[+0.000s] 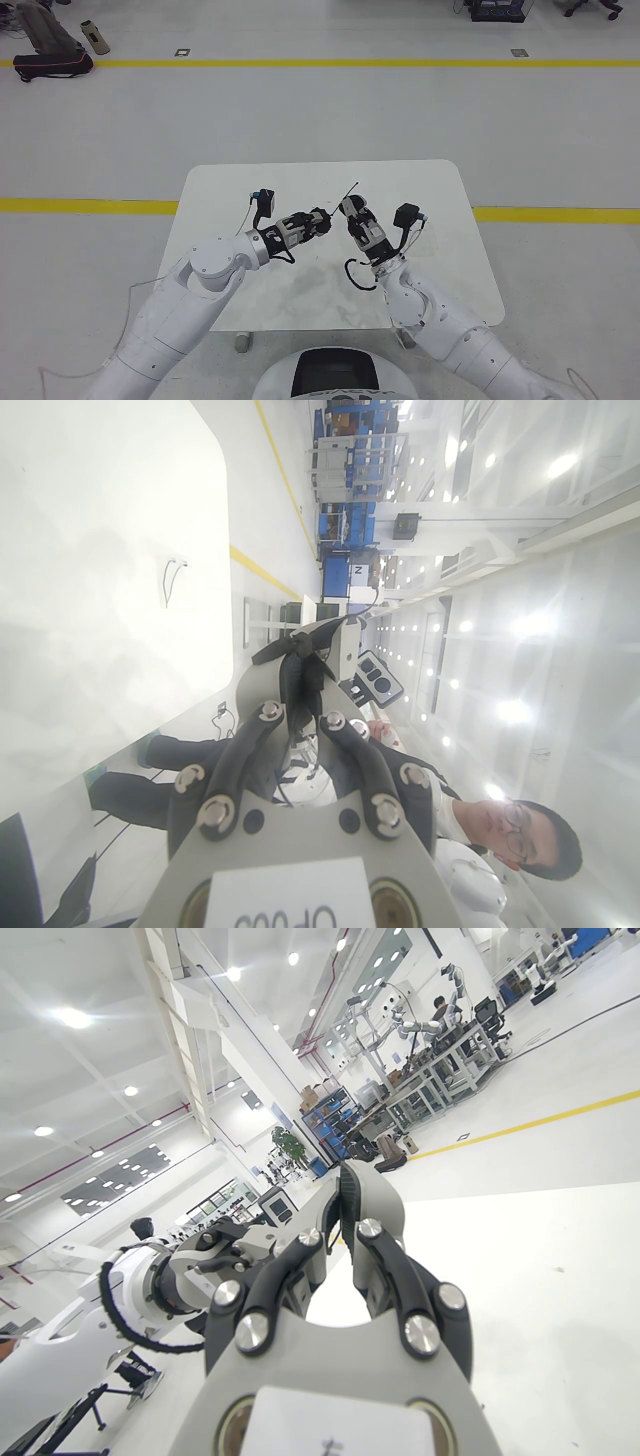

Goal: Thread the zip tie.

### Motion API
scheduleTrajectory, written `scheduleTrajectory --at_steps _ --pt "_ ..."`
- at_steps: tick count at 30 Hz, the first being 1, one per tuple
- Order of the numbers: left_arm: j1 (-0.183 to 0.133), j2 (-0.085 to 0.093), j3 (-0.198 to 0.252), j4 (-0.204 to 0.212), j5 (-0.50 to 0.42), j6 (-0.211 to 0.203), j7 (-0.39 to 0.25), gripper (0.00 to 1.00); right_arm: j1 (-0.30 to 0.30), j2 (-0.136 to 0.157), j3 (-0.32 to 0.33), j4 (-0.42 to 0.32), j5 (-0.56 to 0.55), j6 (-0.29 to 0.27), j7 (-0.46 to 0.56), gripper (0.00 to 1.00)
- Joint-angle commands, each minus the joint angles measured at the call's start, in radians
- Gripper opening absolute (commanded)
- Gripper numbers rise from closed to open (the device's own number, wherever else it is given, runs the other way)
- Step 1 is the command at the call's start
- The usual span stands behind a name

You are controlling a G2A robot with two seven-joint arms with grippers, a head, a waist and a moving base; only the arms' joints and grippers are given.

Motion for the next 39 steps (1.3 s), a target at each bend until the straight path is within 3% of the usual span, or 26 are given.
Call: scheduleTrajectory --at_steps 1,36,37,38,39 --pt "0.000 0.000 0.000 0.000 0.000 0.000 0.000 0.00 0.000 0.000 -0.002 -0.004 0.000 0.000 0.002 0.00" --pt "0.000 0.000 0.000 0.000 0.000 0.000 0.000 0.00 0.004 0.002 -0.029 0.013 0.013 0.000 0.021 0.00" --pt "0.000 0.000 0.000 0.000 0.000 0.000 0.000 0.00 0.003 0.002 -0.028 0.014 0.014 0.000 0.020 0.03" --pt "0.000 0.000 0.000 0.000 0.000 0.000 0.000 0.00 0.002 0.002 -0.028 0.014 0.015 0.000 0.020 0.35" --pt "0.000 0.000 0.000 0.000 0.000 0.000 0.000 0.00 0.001 0.002 -0.028 0.014 0.015 0.000 0.021 0.49"
